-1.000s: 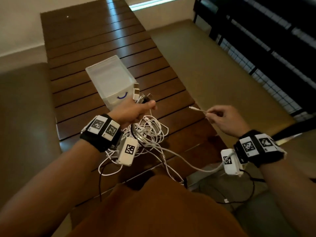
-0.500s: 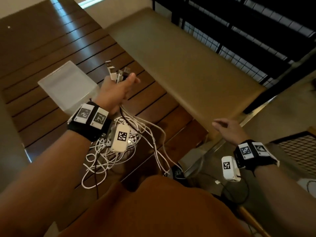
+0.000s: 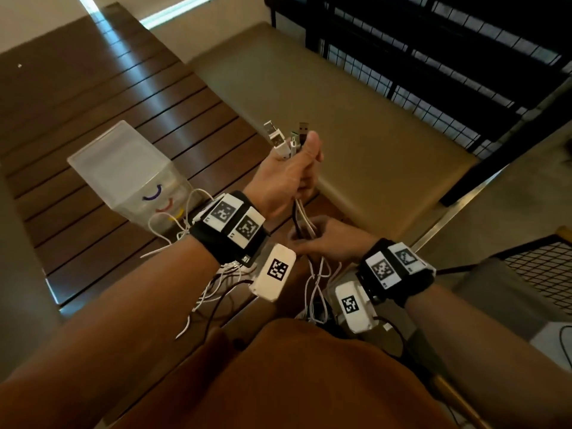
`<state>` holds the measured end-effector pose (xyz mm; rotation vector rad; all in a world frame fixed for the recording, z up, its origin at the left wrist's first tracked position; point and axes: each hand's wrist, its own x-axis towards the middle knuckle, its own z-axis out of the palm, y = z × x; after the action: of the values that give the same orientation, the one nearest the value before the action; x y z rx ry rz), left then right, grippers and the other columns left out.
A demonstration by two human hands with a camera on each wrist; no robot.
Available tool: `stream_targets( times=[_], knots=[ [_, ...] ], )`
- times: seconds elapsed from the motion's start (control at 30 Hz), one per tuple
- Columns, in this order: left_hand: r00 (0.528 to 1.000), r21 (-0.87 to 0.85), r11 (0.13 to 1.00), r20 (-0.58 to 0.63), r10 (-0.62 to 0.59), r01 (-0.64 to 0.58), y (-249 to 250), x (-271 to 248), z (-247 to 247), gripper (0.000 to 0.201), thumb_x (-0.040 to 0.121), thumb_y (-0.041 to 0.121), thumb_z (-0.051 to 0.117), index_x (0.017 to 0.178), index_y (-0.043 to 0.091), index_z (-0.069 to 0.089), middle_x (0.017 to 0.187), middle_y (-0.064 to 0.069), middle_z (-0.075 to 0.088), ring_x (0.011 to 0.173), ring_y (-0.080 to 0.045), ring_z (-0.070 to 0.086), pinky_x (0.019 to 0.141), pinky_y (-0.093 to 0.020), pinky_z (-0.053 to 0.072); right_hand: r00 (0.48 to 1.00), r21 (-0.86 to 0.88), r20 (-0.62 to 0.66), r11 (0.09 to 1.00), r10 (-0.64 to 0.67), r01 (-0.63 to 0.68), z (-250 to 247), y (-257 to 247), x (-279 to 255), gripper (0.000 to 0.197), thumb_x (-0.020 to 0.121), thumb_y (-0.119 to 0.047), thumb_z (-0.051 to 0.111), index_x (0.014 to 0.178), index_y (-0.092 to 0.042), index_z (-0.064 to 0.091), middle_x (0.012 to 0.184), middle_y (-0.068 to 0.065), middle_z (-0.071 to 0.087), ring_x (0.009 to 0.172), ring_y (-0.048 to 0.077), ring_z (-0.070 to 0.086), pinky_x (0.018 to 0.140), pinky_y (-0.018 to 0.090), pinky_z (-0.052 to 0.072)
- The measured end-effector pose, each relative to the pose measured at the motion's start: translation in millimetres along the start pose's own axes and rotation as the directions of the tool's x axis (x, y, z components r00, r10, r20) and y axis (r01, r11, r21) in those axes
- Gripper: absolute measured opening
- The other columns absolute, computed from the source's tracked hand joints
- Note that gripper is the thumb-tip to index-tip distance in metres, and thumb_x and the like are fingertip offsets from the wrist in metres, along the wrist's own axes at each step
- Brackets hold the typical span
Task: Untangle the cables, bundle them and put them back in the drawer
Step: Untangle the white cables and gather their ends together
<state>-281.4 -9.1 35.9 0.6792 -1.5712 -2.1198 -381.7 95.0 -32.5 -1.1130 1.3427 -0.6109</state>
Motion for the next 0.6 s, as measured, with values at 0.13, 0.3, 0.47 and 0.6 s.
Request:
stream_targets(
  times=[0.13,0.3,0.47,0.6],
  knots=[
    [0.996,0.047,0.999,0.087,-0.012,0.008,6,-2,-2,0.038,0.101,0.04,0.03,0.081,0.013,0.048,0.052,0.006,0.035,0.049,-0.016,0.04,0.053,-0.03,0.044,0.992,0.06,-0.102,0.996,0.074,-0.069,3,31,1,0.036,0.093,-0.037,0.06,0.073,-0.008,0.052,0.05,0.006,0.054,0.057,0.031,0.055,0.063,0.042,0.045],
    [0.991,0.041,0.999,0.129,0.016,-0.021,6,0,0,0.027,0.103,0.028,0.038,0.096,0.018,0.062,0.057,0.006,0.031,0.042,-0.006,0.025,0.041,-0.022,0.024,0.961,0.044,-0.256,0.995,0.1,-0.092,-12,70,-3,0.036,0.09,-0.039,0.064,0.063,-0.02,0.05,0.05,0.007,0.053,0.047,0.021,0.051,0.051,0.029,0.042],
    [0.992,0.059,0.998,0.128,0.008,-0.015,15,3,12,0.028,0.102,0.019,0.04,0.099,0.009,0.066,0.069,0.002,0.04,0.042,-0.005,0.027,0.042,-0.024,0.018,0.905,0.084,-0.369,0.977,0.211,-0.194,-21,121,-15,0.04,0.088,-0.042,0.065,0.062,-0.017,0.047,0.05,0.004,0.04,0.044,0.02,0.04,0.048,0.031,0.035],
    [0.991,0.058,0.998,0.133,-0.008,0.0,11,5,28,0.039,0.104,0.026,0.035,0.082,0.01,0.062,0.067,0.004,0.048,0.044,-0.006,0.03,0.042,-0.02,0.023,0.889,0.025,-0.397,0.971,0.229,-0.239,-24,157,-30,0.034,0.085,-0.035,0.071,0.073,-0.007,0.054,0.059,0.002,0.057,0.056,0.016,0.056,0.06,0.036,0.046]
  ],
)
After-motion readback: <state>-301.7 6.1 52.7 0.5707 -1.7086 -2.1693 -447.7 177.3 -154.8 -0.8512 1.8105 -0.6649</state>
